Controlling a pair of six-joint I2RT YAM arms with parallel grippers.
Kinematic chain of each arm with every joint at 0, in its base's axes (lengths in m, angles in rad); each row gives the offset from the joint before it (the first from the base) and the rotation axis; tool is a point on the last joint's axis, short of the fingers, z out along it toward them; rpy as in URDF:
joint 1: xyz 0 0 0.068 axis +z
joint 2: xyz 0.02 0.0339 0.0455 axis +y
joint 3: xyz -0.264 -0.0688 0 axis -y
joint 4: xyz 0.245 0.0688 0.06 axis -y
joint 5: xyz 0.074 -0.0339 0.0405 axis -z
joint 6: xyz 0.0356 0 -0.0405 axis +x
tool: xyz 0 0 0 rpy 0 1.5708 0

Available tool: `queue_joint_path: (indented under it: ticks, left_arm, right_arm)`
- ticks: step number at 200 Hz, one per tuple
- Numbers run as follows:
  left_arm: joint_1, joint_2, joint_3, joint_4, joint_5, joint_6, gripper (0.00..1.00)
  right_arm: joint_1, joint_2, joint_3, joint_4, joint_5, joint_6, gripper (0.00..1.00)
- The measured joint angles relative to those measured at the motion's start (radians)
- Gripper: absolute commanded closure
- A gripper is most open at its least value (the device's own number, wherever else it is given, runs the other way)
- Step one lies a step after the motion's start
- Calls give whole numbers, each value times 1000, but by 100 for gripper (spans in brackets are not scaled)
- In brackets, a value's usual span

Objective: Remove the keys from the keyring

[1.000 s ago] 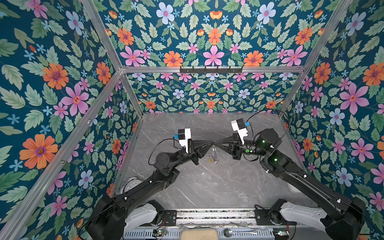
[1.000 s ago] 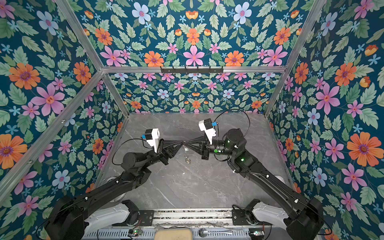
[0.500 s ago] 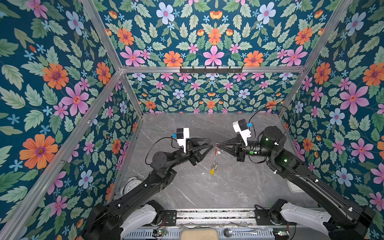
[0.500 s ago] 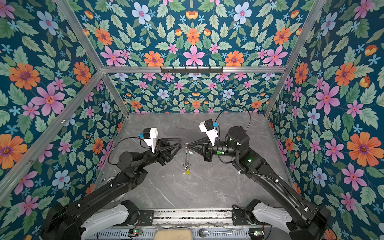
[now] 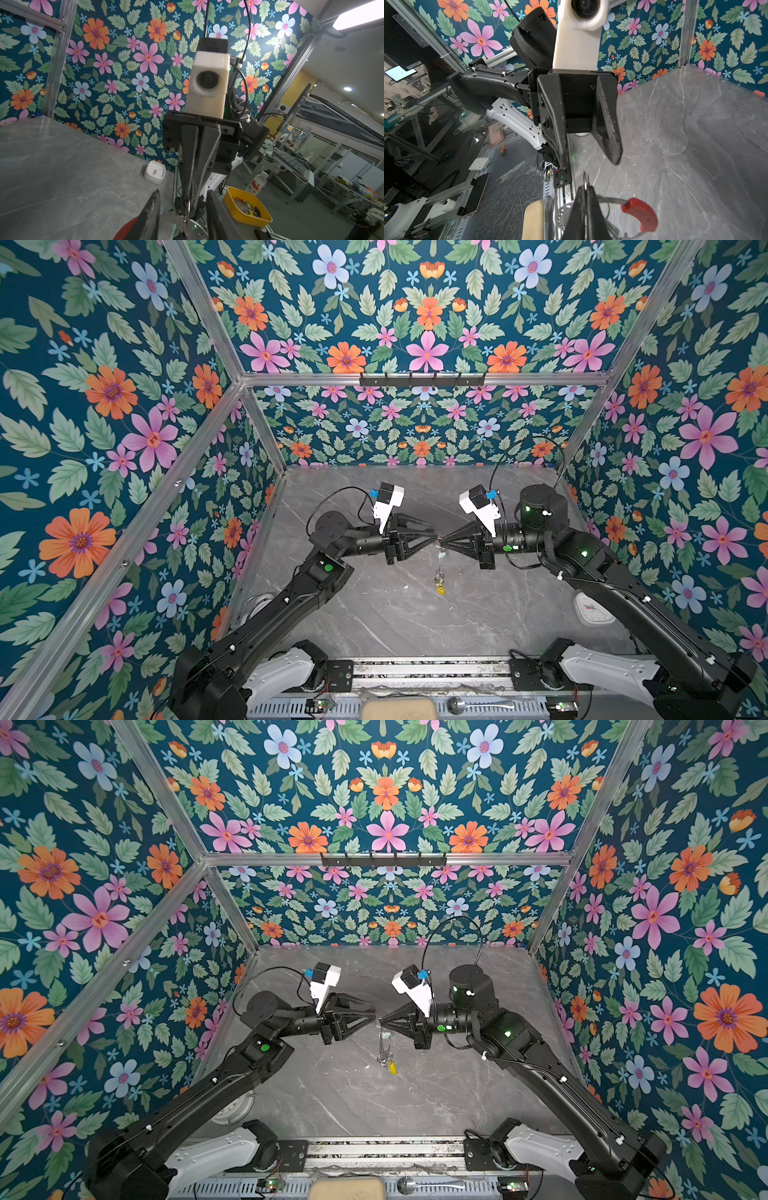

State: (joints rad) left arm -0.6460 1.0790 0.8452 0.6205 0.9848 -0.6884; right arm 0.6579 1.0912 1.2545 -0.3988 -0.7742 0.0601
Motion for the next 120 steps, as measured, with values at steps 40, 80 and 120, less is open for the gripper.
queue_joint_path:
  ticks: [40, 80, 120]
  left_arm:
    - [0, 18, 16, -59, 38, 0, 63]
    - [0, 18, 21, -76, 61, 8, 77]
    - [0, 16, 21, -75, 64, 7, 80]
  right_arm:
    - [0, -5, 8, -7, 24, -11, 100]
    - [0, -6, 12, -10, 56, -14, 100]
    - [1, 0, 15, -14, 81, -14, 100]
